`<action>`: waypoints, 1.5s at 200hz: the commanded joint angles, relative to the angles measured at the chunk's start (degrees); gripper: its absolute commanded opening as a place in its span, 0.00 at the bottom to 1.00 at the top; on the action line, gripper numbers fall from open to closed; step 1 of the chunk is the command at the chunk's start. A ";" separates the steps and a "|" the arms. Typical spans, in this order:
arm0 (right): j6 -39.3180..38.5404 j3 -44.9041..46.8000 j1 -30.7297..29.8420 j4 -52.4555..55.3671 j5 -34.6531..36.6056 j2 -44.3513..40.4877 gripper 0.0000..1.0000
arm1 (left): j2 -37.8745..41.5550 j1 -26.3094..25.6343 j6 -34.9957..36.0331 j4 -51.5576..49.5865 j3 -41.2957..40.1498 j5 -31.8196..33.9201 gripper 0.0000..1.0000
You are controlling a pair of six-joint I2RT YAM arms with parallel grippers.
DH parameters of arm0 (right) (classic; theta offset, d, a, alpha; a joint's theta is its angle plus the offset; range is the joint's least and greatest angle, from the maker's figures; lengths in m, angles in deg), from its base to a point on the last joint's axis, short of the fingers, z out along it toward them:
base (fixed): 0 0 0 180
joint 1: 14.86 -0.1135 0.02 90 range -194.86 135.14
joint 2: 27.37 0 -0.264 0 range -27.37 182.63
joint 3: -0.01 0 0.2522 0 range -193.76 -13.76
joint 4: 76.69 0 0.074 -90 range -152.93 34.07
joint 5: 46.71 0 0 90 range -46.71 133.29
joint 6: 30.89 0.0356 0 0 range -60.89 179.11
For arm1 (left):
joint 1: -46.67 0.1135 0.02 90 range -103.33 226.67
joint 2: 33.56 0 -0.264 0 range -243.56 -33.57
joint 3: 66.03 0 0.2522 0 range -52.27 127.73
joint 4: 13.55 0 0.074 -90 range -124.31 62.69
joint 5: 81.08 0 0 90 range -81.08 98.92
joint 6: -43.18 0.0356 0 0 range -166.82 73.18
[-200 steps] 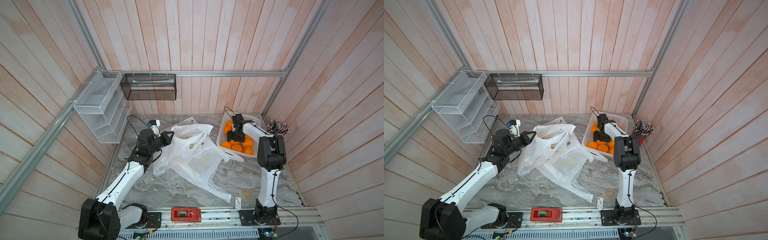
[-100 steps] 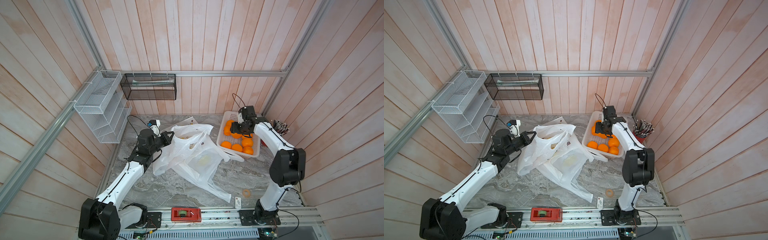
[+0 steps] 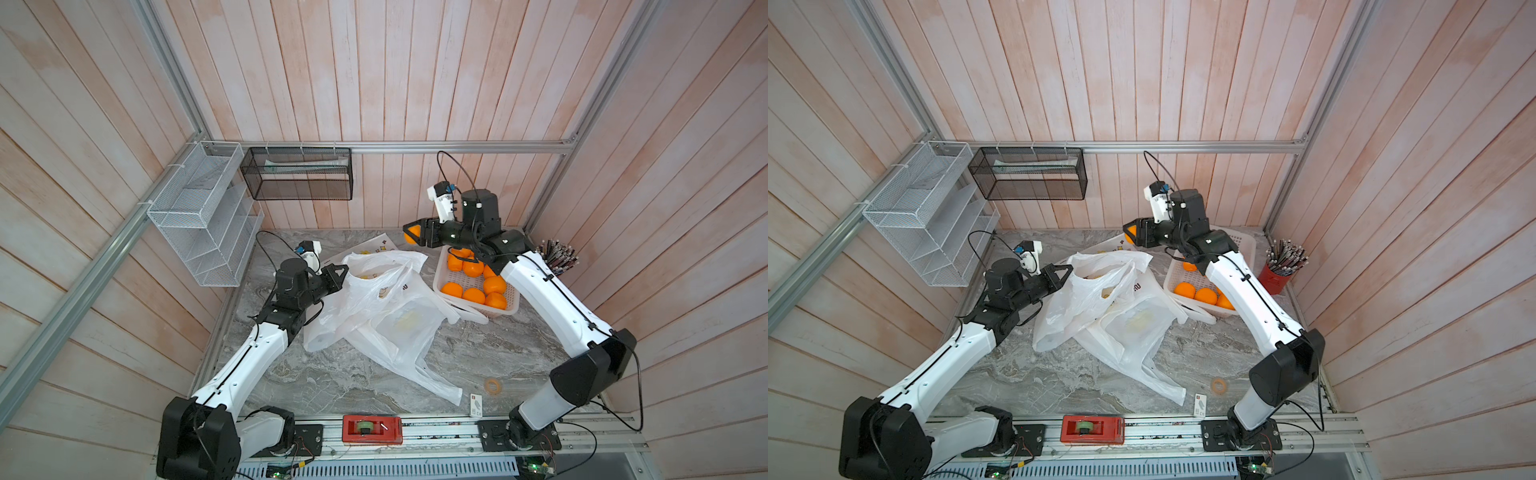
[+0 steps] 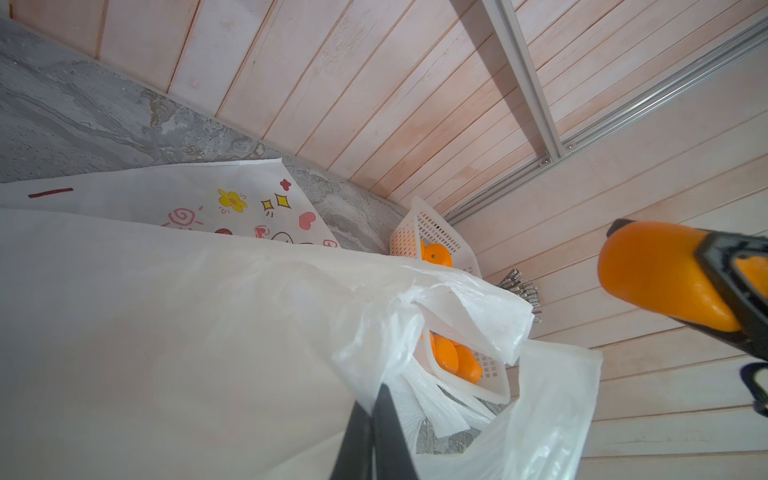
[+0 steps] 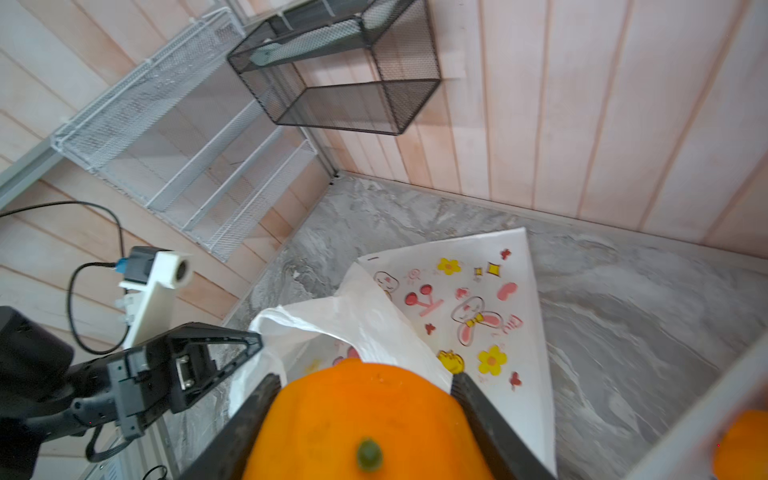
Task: Place the oranges into plastic bags & tie knots
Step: Place the orange in the plastic bag.
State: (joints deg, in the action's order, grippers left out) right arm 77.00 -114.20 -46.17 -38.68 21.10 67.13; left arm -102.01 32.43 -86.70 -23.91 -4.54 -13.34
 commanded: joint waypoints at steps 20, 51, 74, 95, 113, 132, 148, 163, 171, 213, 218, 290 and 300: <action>2.06 -3.17 -6.57 -1.93 -2.85 7.57 0.59 | 1.21 0.29 0.27 0.25 -0.81 -1.38 0.00; 2.31 -4.86 -8.83 -0.56 -2.35 12.11 0.59 | 1.56 0.27 -0.41 0.29 -0.79 -1.25 0.00; 2.78 -4.47 -9.46 -0.96 -1.94 14.85 0.60 | 1.64 0.30 -1.06 0.38 -0.79 -1.04 0.00; 3.01 -4.86 -9.56 -0.96 -0.81 17.54 0.63 | 1.66 0.31 -1.68 0.28 -0.88 -0.38 0.00; 3.02 -5.39 -9.56 -1.16 0.01 19.79 0.70 | 1.50 0.29 -1.95 0.38 -0.97 -0.04 0.00; 2.71 -7.03 -9.57 -0.64 -0.86 21.99 0.76 | 0.99 0.36 -2.22 0.37 -1.14 0.10 0.00; 2.54 -8.32 -9.56 0.04 -1.68 23.32 0.79 | 0.63 0.39 -2.40 0.55 -1.25 0.06 0.00; 2.46 -8.72 -9.56 0.18 -2.23 23.71 0.81 | 0.34 0.40 -2.48 0.77 -1.47 0.10 0.00; 2.45 -8.76 -9.56 0.18 -2.20 23.63 0.82 | 0.28 0.40 -2.52 0.88 -1.49 0.08 0.00; 2.32 -8.31 -9.47 0.49 -2.21 21.43 0.81 | -0.19 0.53 -2.84 1.18 -1.76 0.29 0.00; 2.32 -7.93 -9.47 0.37 -2.09 20.78 0.81 | -0.15 0.48 -2.84 1.25 -1.76 0.21 0.00; 4.28 -3.20 -9.47 -3.42 -6.76 13.46 0.62 | -0.79 0.47 -1.87 2.99 -2.24 -2.12 0.00; 4.34 -3.01 -9.47 -3.44 -6.81 12.73 0.59 | -0.86 0.49 -1.86 2.89 -2.11 -2.15 0.00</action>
State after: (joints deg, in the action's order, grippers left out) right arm 80.89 -118.46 -55.50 -40.63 16.75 82.51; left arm -102.38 32.65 -89.30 -22.57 -5.92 -14.19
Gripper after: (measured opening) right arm 0.618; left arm 0.047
